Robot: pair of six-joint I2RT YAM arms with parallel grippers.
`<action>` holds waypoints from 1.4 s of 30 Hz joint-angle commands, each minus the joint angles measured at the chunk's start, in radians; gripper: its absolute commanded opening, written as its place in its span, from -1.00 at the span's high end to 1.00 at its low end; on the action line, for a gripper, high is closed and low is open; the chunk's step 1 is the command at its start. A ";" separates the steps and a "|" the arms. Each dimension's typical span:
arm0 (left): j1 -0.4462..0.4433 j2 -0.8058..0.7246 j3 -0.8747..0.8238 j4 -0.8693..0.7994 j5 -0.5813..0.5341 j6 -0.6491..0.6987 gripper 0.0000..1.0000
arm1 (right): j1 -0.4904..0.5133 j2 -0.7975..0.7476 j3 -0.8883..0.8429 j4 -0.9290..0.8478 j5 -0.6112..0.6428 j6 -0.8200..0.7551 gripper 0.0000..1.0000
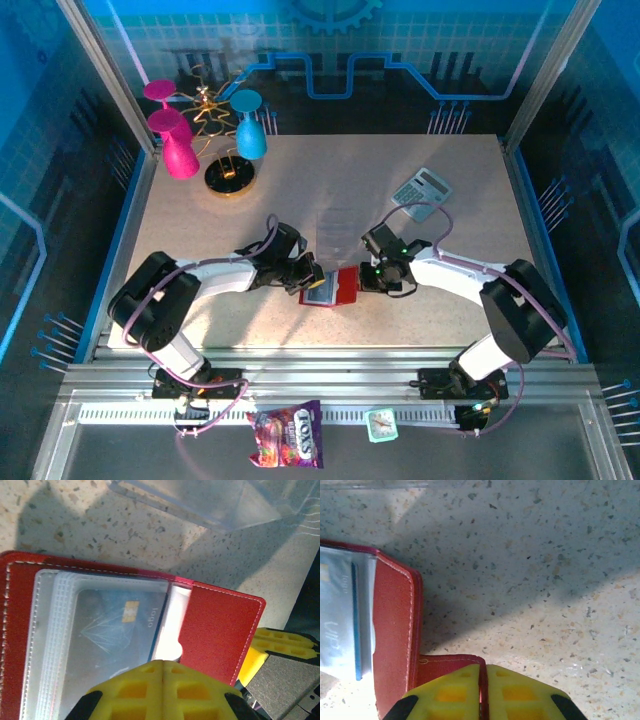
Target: Take the credit cards out of the card holder
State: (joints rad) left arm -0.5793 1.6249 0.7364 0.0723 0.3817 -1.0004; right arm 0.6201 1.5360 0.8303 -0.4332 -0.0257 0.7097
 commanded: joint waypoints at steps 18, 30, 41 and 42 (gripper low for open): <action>-0.008 0.046 -0.016 -0.034 0.001 -0.032 0.93 | -0.040 0.038 0.030 -0.054 0.090 -0.075 0.75; -0.007 0.040 -0.032 -0.028 0.005 -0.038 0.94 | -0.037 -0.012 0.044 -0.137 0.098 -0.085 0.58; -0.007 0.033 -0.033 -0.024 0.002 -0.041 0.94 | 0.001 -0.126 0.190 -0.250 0.079 -0.096 0.31; -0.008 0.034 -0.033 -0.023 0.003 -0.043 0.94 | 0.004 -0.126 0.191 -0.231 0.044 -0.093 0.31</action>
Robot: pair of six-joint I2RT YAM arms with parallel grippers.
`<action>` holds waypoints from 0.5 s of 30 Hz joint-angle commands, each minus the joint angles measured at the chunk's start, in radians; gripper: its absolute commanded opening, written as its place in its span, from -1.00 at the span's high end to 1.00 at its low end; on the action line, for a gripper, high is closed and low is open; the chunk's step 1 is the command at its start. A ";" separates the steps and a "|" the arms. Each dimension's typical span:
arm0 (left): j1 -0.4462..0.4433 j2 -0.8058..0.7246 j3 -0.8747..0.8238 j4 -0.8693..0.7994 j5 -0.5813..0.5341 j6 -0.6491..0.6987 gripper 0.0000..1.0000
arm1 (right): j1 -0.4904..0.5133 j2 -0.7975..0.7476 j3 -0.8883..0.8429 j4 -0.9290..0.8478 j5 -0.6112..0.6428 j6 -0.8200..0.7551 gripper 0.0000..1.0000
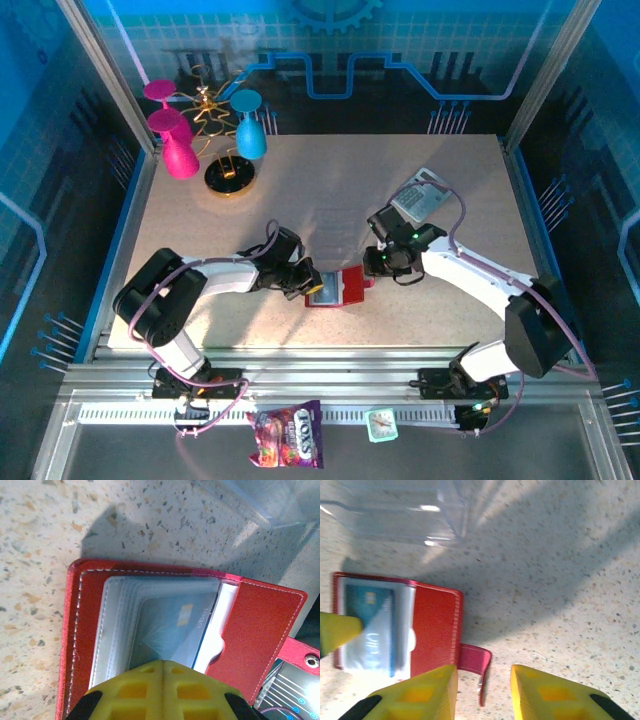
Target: Take the credit cards out of the card holder
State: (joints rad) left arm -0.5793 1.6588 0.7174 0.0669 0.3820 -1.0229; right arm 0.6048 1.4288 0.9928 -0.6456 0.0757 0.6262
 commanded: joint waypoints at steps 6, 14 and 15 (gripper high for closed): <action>-0.007 0.004 -0.011 -0.025 0.000 -0.020 0.94 | 0.040 0.054 0.024 0.109 -0.279 0.023 0.44; -0.008 0.003 -0.009 -0.069 -0.025 -0.002 0.93 | 0.055 0.163 0.002 0.169 -0.333 0.012 0.54; -0.007 0.004 -0.010 -0.072 -0.030 -0.001 0.94 | 0.055 0.171 -0.001 0.174 -0.331 0.011 0.55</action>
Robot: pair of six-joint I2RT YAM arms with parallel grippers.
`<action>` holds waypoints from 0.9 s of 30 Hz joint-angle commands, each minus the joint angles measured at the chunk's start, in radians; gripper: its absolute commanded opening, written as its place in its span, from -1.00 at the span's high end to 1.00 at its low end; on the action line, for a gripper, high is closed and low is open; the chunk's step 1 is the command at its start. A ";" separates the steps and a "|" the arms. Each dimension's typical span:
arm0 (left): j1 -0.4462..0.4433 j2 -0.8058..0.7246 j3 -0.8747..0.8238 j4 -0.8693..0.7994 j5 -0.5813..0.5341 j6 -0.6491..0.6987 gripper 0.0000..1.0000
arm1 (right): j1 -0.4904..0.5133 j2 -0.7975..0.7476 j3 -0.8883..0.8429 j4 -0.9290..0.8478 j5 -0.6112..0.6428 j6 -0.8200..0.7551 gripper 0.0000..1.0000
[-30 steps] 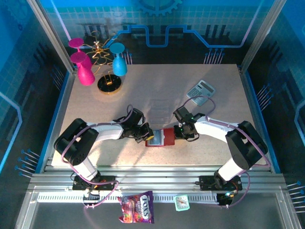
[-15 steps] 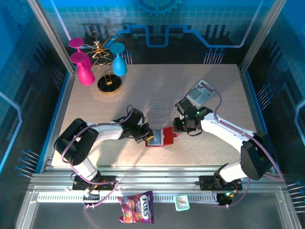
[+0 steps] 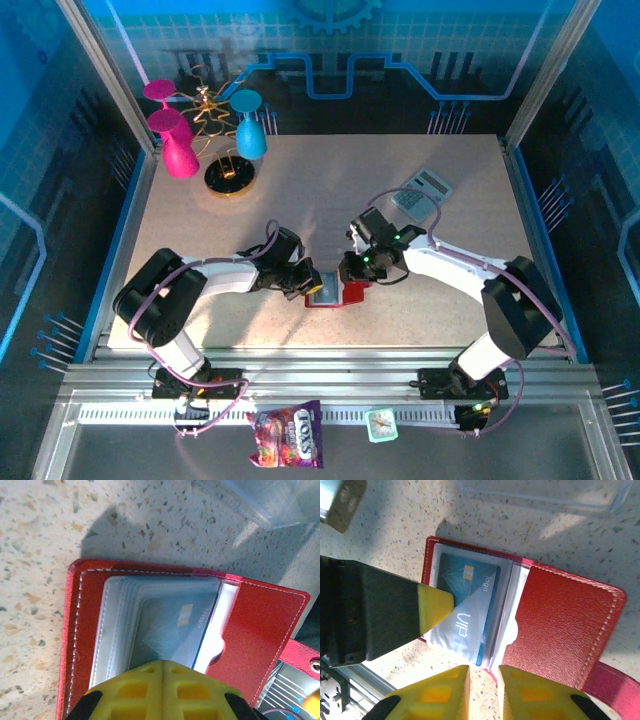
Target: Take the credit cards out of the card holder
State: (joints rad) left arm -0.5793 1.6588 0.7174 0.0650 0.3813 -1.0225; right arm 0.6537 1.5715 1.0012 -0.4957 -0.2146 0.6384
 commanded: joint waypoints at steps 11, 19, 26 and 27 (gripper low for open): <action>-0.008 0.006 -0.012 -0.102 -0.045 0.007 0.93 | 0.001 0.133 -0.059 0.045 0.030 -0.023 0.60; -0.005 0.004 -0.008 -0.112 -0.044 0.005 0.92 | 0.000 0.194 -0.091 0.038 0.074 -0.029 0.68; -0.005 -0.017 -0.010 -0.120 -0.051 0.004 0.92 | 0.019 0.198 -0.071 0.007 0.090 -0.039 0.70; -0.005 -0.027 -0.012 -0.120 -0.052 0.002 0.92 | 0.022 0.194 -0.064 0.004 0.085 -0.037 0.70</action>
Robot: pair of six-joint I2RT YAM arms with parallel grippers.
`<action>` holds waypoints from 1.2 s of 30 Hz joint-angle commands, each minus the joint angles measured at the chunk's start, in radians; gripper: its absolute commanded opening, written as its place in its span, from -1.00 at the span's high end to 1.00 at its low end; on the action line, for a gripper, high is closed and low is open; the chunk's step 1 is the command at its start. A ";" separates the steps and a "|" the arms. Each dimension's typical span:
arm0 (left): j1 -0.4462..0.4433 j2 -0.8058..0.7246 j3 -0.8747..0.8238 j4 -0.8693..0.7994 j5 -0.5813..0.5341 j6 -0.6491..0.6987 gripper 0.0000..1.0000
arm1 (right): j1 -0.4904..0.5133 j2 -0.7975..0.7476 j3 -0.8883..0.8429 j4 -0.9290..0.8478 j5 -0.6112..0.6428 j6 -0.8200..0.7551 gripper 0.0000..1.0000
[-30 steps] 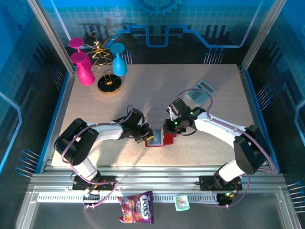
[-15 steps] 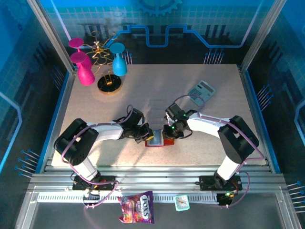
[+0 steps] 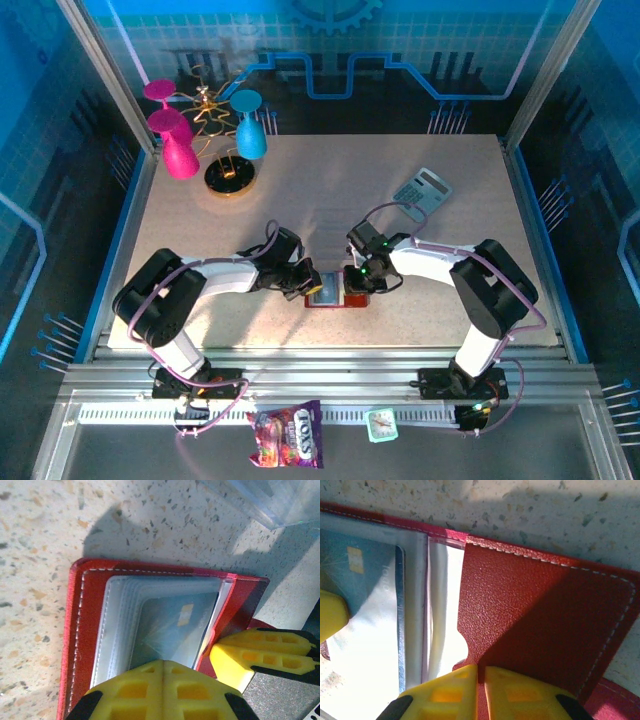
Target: Take the credit cards out of the card holder
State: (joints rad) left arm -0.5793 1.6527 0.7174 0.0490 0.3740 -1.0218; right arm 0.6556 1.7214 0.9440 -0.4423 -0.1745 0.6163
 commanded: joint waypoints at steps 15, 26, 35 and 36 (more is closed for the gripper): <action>-0.003 -0.067 0.037 -0.101 -0.017 0.002 0.90 | 0.019 -0.012 0.057 0.002 -0.061 0.025 0.69; -0.017 -0.032 0.051 -0.065 0.022 -0.003 0.90 | 0.003 0.050 -0.008 0.043 -0.050 0.042 0.70; -0.020 -0.024 0.046 -0.110 -0.024 0.020 0.92 | 0.003 -0.006 0.010 0.027 -0.051 0.047 0.67; -0.019 -0.024 0.039 -0.106 -0.032 0.020 0.94 | 0.002 -0.020 0.010 0.028 -0.053 0.056 0.65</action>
State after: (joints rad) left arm -0.5915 1.6169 0.7456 -0.0257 0.3618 -1.0187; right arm 0.6617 1.7390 0.9535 -0.3893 -0.2401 0.6537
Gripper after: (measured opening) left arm 0.052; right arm 0.170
